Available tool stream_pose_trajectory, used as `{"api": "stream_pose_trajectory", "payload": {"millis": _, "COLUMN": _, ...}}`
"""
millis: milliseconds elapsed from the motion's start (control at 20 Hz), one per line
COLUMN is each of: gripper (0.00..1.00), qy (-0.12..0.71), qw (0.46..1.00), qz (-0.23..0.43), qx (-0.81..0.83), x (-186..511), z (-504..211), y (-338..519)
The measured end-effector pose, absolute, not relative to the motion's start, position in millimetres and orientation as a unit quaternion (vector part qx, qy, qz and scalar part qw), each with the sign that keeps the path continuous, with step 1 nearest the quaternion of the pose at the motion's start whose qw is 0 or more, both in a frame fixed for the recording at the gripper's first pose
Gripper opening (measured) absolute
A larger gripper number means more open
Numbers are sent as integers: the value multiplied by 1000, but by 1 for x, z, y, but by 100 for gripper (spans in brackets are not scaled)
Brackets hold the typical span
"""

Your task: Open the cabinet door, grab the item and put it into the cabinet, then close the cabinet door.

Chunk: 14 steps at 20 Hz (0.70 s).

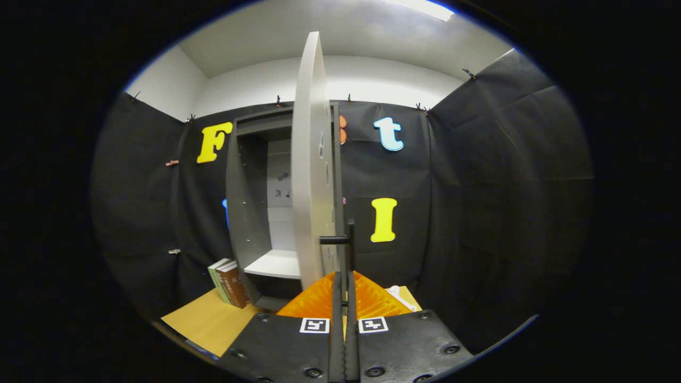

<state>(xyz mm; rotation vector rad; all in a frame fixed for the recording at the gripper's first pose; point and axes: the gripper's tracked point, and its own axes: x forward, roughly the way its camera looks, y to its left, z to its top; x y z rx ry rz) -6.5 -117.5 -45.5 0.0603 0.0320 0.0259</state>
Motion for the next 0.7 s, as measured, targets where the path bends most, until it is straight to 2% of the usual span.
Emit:
{"api": "stream_pose_trajectory", "payload": {"millis": 350, "gripper": 6, "qy": 19, "qw": 999, "qz": 32, "qx": -4, "x": -20, "z": -48, "y": -101}}
{"api": "stream_pose_trajectory", "payload": {"millis": 650, "gripper": 6, "qy": 112, "qw": 993, "qz": 35, "qx": 14, "x": 0, "z": -100, "y": -96}}
{"api": "stream_pose_trajectory", "payload": {"millis": 700, "gripper": 11, "qy": 126, "qw": 991, "qz": 32, "qx": 17, "x": 1, "z": -110, "y": -91}}
